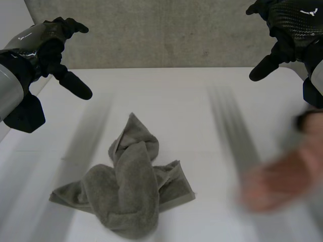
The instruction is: Fold the towel.
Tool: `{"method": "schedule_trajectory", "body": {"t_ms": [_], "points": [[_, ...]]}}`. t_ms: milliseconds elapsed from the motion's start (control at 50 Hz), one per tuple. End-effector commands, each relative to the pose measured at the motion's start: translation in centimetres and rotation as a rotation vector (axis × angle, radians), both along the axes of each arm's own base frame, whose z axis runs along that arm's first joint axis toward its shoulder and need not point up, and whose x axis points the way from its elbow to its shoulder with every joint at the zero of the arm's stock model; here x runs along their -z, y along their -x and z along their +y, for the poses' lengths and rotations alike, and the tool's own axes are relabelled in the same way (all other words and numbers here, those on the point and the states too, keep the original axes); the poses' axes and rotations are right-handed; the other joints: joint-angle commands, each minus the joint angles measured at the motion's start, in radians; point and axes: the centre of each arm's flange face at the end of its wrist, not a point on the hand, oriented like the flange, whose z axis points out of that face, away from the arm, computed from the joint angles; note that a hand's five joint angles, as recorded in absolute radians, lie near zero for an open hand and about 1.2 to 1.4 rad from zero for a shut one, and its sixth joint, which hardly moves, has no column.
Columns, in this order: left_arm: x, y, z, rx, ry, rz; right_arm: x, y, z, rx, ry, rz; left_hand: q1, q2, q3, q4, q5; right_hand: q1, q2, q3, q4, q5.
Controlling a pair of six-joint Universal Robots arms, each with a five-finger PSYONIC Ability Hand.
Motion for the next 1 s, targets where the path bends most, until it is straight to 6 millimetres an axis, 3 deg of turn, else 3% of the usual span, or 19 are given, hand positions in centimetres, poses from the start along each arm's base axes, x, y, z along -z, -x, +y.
{"method": "schedule_trajectory", "body": {"t_ms": [20,80,200,240,300,400,520,620,720,820,1000], "points": [[0.1,0.1,0.0,0.005,-0.001,-0.002,0.1,-0.2,0.1,-0.019,-0.002,0.004,0.029,0.037,0.036,0.036,0.013,-0.035,-0.055,-0.038,-0.06,-0.052],[0.2,0.2,-0.1,0.006,-0.005,-0.005,0.2,-0.2,-0.1,-0.019,-0.004,0.005,0.032,0.04,0.039,0.039,0.016,-0.035,-0.055,-0.038,-0.06,-0.052],[2.6,1.7,-0.7,0.071,-0.069,-0.064,1.0,-0.8,-0.3,-0.051,-0.018,0.056,0.05,0.058,0.057,0.056,0.033,-0.035,-0.055,-0.038,-0.06,-0.052],[4.4,2.4,-1.4,0.098,-0.097,-0.148,2.4,-2.0,0.0,-0.117,-0.042,0.127,0.053,0.061,0.06,0.059,0.036,-0.035,-0.055,-0.038,-0.06,-0.052],[5.6,2.7,-1.9,0.107,-0.113,-0.2,3.7,-2.8,0.2,-0.153,-0.068,0.196,0.053,0.061,0.06,0.059,0.036,-0.035,-0.055,-0.038,-0.06,-0.052],[10.3,3.9,-4.0,0.147,-0.166,-0.373,5.1,-3.4,0.0,-0.167,-0.088,0.261,0.064,0.073,0.071,0.071,0.048,-0.035,-0.055,-0.038,-0.06,-0.052],[12.9,5.1,-6.1,0.161,-0.1,-0.416,5.8,-3.6,-0.2,-0.174,-0.098,0.284,0.161,0.17,0.168,0.168,0.145,-0.035,-0.055,-0.038,-0.06,-0.052],[17.3,5.7,-8.7,0.16,-0.049,-0.474,6.4,-3.7,-0.4,-0.178,-0.113,0.29,0.281,0.29,0.289,0.288,0.265,-0.035,-0.055,-0.038,-0.06,-0.052],[19.7,5.5,-9.7,0.185,-0.065,-0.516,6.8,-3.8,-0.5,-0.182,-0.124,0.294,0.249,0.258,0.257,0.256,0.233,-0.035,-0.055,-0.038,-0.06,-0.052],[21.6,6.2,-9.9,0.272,-0.065,-0.517,7.3,-3.9,-0.6,-0.187,-0.138,0.3,0.258,0.266,0.265,0.265,0.242,-0.035,-0.055,-0.038,-0.06,-0.052],[22.2,6.2,-10.1,0.285,-0.05,-0.543,7.7,-4.0,-0.7,-0.188,-0.149,0.305,0.399,0.407,0.406,0.406,0.383,-0.035,-0.055,-0.038,-0.06,-0.052]]}}
